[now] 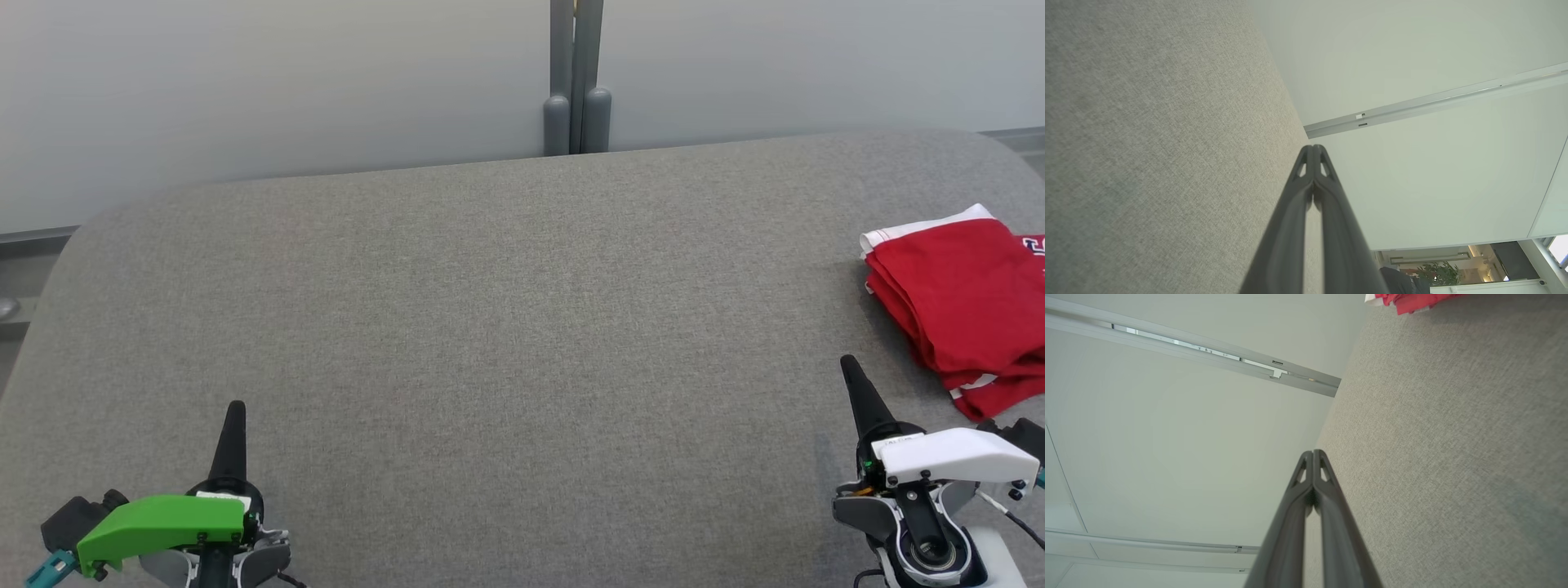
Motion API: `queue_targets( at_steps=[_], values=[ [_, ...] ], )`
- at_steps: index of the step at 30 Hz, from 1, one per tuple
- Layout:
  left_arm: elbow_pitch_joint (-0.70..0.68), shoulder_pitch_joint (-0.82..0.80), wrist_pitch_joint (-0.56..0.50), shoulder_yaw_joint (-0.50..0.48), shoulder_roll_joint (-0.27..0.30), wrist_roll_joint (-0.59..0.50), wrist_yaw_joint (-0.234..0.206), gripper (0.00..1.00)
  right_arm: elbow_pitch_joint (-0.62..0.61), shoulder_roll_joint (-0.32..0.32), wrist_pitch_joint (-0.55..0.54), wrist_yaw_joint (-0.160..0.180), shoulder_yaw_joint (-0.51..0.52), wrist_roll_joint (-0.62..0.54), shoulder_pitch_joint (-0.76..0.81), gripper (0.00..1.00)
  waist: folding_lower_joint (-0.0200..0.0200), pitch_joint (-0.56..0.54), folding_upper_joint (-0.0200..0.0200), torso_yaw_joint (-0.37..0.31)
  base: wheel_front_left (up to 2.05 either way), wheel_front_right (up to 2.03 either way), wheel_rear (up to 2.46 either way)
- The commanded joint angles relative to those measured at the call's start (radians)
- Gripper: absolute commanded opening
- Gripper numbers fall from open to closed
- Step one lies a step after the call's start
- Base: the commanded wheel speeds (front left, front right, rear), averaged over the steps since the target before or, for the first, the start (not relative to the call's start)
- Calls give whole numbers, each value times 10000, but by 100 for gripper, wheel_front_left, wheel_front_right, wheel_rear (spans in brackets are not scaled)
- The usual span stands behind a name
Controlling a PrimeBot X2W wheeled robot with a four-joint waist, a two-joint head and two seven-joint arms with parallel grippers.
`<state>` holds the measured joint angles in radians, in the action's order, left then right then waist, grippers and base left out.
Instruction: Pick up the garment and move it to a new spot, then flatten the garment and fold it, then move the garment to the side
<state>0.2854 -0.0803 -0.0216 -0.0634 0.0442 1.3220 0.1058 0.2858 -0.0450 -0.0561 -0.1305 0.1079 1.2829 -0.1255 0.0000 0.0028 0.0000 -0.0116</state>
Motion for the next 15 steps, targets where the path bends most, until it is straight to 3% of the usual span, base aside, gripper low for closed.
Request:
queue_targets(
  at_steps=[1,15],
  values=[
    [-128,-214,-77,-60,74,335,87,0,-136,-60,-93,-5,53,342,87,0,0,0,0,7,0,0,0],
    [-221,-279,-337,-148,81,1364,165,0,-242,-69,-390,-5,174,1501,137,0,0,2,0,45,0,0,0]
  ],
)
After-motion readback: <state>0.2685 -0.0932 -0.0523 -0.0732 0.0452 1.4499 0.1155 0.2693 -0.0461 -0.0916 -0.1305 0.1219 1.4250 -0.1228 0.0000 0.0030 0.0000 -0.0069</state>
